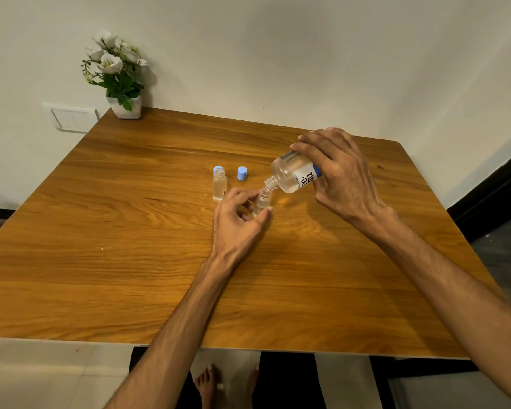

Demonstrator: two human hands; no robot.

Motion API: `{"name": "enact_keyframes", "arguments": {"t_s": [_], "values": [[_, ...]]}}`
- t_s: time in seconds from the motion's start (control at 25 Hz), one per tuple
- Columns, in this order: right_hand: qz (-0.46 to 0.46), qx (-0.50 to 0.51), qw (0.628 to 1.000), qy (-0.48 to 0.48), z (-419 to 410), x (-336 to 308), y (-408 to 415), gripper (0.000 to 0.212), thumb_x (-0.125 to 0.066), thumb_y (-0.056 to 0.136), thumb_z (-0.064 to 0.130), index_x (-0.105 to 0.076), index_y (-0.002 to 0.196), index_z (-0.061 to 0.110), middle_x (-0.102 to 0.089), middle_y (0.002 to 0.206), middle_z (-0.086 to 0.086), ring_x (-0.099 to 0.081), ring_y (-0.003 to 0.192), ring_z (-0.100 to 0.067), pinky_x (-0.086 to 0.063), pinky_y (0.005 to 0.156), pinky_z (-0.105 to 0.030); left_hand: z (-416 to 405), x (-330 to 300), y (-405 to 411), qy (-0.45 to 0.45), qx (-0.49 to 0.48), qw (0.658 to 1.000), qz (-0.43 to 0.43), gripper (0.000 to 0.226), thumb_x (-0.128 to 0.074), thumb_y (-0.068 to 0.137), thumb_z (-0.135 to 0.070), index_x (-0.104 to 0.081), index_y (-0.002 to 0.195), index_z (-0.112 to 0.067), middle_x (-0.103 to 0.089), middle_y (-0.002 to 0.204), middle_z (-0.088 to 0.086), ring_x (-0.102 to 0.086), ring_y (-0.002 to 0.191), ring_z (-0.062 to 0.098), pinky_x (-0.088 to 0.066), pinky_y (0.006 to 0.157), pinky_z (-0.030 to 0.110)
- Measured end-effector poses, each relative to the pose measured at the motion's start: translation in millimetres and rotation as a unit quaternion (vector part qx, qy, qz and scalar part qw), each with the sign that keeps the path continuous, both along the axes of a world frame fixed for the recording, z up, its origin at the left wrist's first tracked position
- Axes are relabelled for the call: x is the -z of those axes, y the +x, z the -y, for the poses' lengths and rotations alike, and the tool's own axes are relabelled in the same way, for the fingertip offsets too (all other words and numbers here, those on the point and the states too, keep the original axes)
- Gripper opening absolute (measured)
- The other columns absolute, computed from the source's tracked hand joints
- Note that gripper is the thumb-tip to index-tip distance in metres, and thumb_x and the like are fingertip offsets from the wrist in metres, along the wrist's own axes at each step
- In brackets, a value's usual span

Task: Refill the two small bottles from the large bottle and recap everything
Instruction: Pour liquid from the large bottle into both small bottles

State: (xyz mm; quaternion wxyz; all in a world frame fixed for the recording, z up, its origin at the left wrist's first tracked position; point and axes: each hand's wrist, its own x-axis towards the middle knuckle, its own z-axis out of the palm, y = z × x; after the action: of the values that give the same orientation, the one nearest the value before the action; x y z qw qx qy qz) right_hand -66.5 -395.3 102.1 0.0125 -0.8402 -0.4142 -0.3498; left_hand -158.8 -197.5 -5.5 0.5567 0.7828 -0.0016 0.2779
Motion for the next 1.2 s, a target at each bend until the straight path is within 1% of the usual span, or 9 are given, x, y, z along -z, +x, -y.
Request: {"name": "enact_keyframes", "arguments": {"t_s": [0.08,0.24,0.32,0.4,0.56,0.64,0.72,0.96,1.2], "values": [[-0.001,0.000,1.000,-0.002,-0.6,-0.2,0.0,0.053,-0.066,0.084,0.011,-0.061,0.136,0.005,-0.063,0.137,-0.017,-0.054,0.132,-0.036,-0.035,0.118,-0.051,0.0,0.6,0.5,0.002,-0.003,1.000,-0.003,0.055,-0.069,0.081,-0.045,-0.072,0.124,-0.012,-0.064,0.111,-0.009,-0.063,0.094,0.011,-0.059,0.069,0.025],[-0.002,-0.007,1.000,-0.004,-0.9,-2.5,-0.3,0.051,-0.057,0.086,0.016,-0.061,0.136,0.005,-0.063,0.137,-0.017,-0.054,0.132,-0.036,-0.035,0.118,-0.051,-0.1,1.8,2.3,0.003,-0.009,1.000,-0.013,0.041,-0.079,0.086,-0.025,-0.072,0.124,-0.011,-0.065,0.113,-0.006,-0.063,0.094,0.012,-0.060,0.070,0.030],[-0.001,-0.007,1.000,-0.002,-1.1,-2.9,-1.0,0.051,-0.057,0.085,0.015,-0.062,0.135,0.004,-0.063,0.137,-0.017,-0.055,0.131,-0.037,-0.035,0.118,-0.051,-0.4,2.3,2.4,0.004,-0.009,1.000,-0.013,0.039,-0.080,0.087,-0.021,-0.072,0.123,-0.011,-0.064,0.112,-0.007,-0.063,0.094,0.013,-0.061,0.071,0.032],[-0.001,-0.007,1.000,-0.002,-1.0,-2.9,-0.8,0.052,-0.060,0.084,0.013,-0.062,0.135,0.004,-0.063,0.137,-0.018,-0.055,0.131,-0.037,-0.035,0.118,-0.051,-0.3,2.2,1.8,0.002,-0.008,1.000,-0.012,0.039,-0.079,0.086,-0.023,-0.072,0.123,-0.012,-0.064,0.112,-0.007,-0.063,0.094,0.014,-0.060,0.070,0.031],[-0.002,-0.005,1.000,-0.007,-0.3,-2.1,0.8,0.054,-0.068,0.082,0.010,-0.061,0.136,0.004,-0.063,0.137,-0.017,-0.054,0.132,-0.037,-0.034,0.118,-0.051,0.6,0.6,1.2,0.005,-0.010,1.000,-0.015,0.045,-0.074,0.083,-0.033,-0.073,0.122,-0.011,-0.065,0.112,-0.006,-0.063,0.094,0.012,-0.059,0.070,0.027],[0.001,-0.005,1.000,-0.007,-0.1,-1.8,0.8,0.055,-0.070,0.082,0.009,-0.061,0.136,0.004,-0.063,0.137,-0.017,-0.054,0.132,-0.037,-0.034,0.118,-0.051,0.4,0.0,1.3,0.003,-0.010,1.000,-0.016,0.043,-0.076,0.084,-0.031,-0.073,0.122,-0.011,-0.065,0.112,-0.007,-0.063,0.095,0.012,-0.061,0.071,0.030],[0.003,-0.006,1.000,-0.007,-0.6,-1.9,0.7,0.054,-0.069,0.082,0.009,-0.061,0.135,0.004,-0.063,0.137,-0.018,-0.055,0.131,-0.037,-0.035,0.118,-0.051,0.1,-0.1,1.3,0.005,-0.011,1.000,-0.018,0.041,-0.078,0.085,-0.028,-0.073,0.123,-0.012,-0.065,0.113,-0.006,-0.063,0.095,0.012,-0.062,0.072,0.035],[0.002,-0.012,1.000,-0.018,-1.3,-3.1,1.8,0.052,-0.064,0.085,0.013,-0.061,0.136,0.005,-0.063,0.138,-0.017,-0.054,0.132,-0.036,-0.035,0.118,-0.050,1.1,-2.7,-0.8,0.000,-0.010,1.000,-0.021,0.045,-0.074,0.081,-0.037,-0.073,0.120,-0.015,-0.064,0.110,-0.012,-0.063,0.095,0.010,-0.061,0.072,0.035],[0.004,-0.014,0.999,-0.029,-2.6,-5.9,1.7,0.051,-0.060,0.085,0.015,-0.061,0.135,0.005,-0.063,0.137,-0.017,-0.055,0.132,-0.036,-0.035,0.117,-0.051,0.6,-1.1,0.7,0.000,-0.009,1.000,-0.025,0.046,-0.074,0.082,-0.035,-0.073,0.122,-0.012,-0.065,0.113,-0.006,-0.063,0.095,0.012,-0.062,0.072,0.037]]}}
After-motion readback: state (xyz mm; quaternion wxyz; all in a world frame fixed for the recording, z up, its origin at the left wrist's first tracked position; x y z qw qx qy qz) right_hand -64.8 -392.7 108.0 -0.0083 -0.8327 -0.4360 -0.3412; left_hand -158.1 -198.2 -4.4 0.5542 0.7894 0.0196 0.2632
